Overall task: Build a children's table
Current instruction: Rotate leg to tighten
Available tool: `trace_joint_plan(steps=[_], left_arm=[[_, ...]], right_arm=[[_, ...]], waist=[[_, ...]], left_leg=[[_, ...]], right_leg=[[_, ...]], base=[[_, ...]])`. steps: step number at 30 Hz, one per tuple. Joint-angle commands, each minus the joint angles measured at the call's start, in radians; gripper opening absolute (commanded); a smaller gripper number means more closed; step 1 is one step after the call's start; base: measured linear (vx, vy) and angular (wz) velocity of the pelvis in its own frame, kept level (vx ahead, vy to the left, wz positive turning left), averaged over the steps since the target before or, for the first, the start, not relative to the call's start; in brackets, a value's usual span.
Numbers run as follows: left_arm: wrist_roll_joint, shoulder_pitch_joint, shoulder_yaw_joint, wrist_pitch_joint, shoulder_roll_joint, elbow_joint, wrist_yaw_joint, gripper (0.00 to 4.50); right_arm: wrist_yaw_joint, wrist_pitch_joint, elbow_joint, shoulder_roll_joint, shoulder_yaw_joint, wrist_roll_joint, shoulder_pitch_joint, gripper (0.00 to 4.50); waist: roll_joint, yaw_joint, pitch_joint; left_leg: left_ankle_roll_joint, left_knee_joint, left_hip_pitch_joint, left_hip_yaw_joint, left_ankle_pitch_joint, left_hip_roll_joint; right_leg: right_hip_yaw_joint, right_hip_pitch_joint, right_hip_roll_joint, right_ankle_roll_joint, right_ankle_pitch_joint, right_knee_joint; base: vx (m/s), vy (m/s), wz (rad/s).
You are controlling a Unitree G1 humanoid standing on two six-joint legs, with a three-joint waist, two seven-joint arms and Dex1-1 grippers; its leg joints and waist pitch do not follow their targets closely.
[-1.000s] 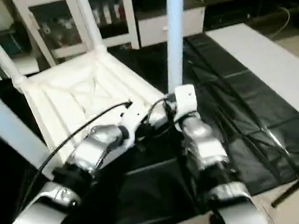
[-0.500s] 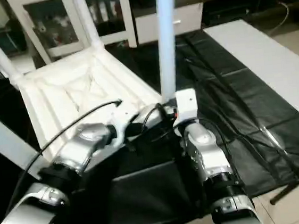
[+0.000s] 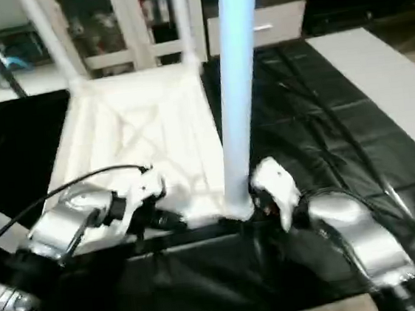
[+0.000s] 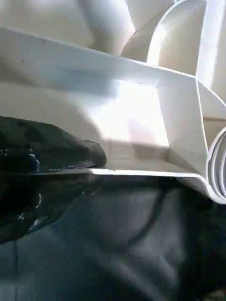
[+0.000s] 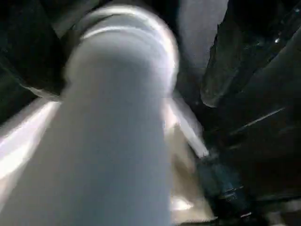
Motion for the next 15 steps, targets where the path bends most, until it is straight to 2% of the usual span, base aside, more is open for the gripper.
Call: trace_joint_plan(steps=[1, 3, 4, 7, 9, 11, 12, 15], left_arm=[[-0.042, 0.006, -0.026, 0.040, 0.017, -0.055, -0.076, 0.00], [-0.041, 0.013, -0.030, 0.047, 0.027, -0.064, -0.088, 0.00], [-0.041, 0.013, -0.030, 0.047, 0.027, -0.064, -0.088, 0.00], [-0.038, 0.016, -0.030, 0.046, 0.031, -0.066, -0.093, 0.00], [-0.040, 0.018, -0.032, 0.057, 0.036, -0.078, -0.096, 0.00], [-0.042, 0.020, -0.033, 0.065, 0.039, -0.086, -0.095, 0.00], [-0.043, 0.020, -0.035, 0.071, 0.041, -0.092, -0.094, 0.00], [-0.043, 0.022, -0.034, 0.079, 0.044, -0.099, -0.091, 0.00]], right_arm=[[0.044, 0.025, -0.041, -0.021, 0.002, 0.023, 0.006, 4.47], [0.048, 0.030, -0.033, -0.025, 0.010, 0.015, -0.002, 4.47], [0.048, 0.030, -0.033, -0.025, 0.010, 0.015, -0.002, 4.47], [0.048, 0.039, -0.025, -0.023, 0.019, 0.013, -0.012, 4.47], [0.045, 0.045, -0.015, -0.013, 0.022, 0.012, -0.023, 4.47], [0.042, 0.045, -0.005, -0.008, 0.026, 0.004, -0.029, 4.22], [0.041, 0.044, 0.001, -0.006, 0.028, -0.001, -0.033, 4.22], [0.042, 0.031, 0.030, 0.000, 0.035, -0.015, -0.045, 3.90]], waist=[[-0.020, -0.005, -0.056], [-0.019, -0.010, -0.052], [-0.019, -0.010, -0.052], [-0.020, -0.012, -0.052], [-0.019, -0.016, -0.054], [-0.019, -0.017, -0.056], [-0.024, -0.016, -0.057], [-0.022, -0.014, -0.061]], left_leg=[[0.022, -0.102, 0.045, -0.066, -0.302, 0.127], [-0.030, -0.107, 0.051, -0.067, -0.377, 0.123], [-0.030, -0.107, 0.051, -0.067, -0.377, 0.123], [-0.056, -0.108, 0.055, -0.068, -0.393, 0.122], [-0.054, -0.109, 0.051, -0.069, -0.368, 0.122], [-0.050, -0.107, 0.050, -0.068, -0.353, 0.121], [-0.038, -0.106, 0.047, -0.068, -0.333, 0.120], [-0.004, -0.098, 0.046, -0.065, -0.267, 0.119]], right_leg=[[0.028, 0.023, -0.049, -0.228, -0.119, -0.055], [0.033, 0.014, -0.048, -0.208, -0.218, -0.065], [0.033, 0.014, -0.048, -0.208, -0.218, -0.065], [0.035, 0.009, -0.047, -0.196, -0.229, -0.068], [0.033, 0.012, -0.045, -0.199, -0.178, -0.062], [0.032, 0.013, -0.045, -0.205, -0.153, -0.060], [0.032, 0.016, -0.047, -0.210, -0.133, -0.060], [0.030, 0.019, -0.047, -0.227, -0.069, -0.053]], base=[[0.000, 0.000, 0.00], [0.000, 0.000, 0.00], [0.000, 0.000, 0.00], [0.000, 0.000, 0.00], [0.000, 0.000, 0.00], [0.000, 0.000, 0.00], [0.000, 0.000, 0.00], [0.000, 0.000, 0.00]])
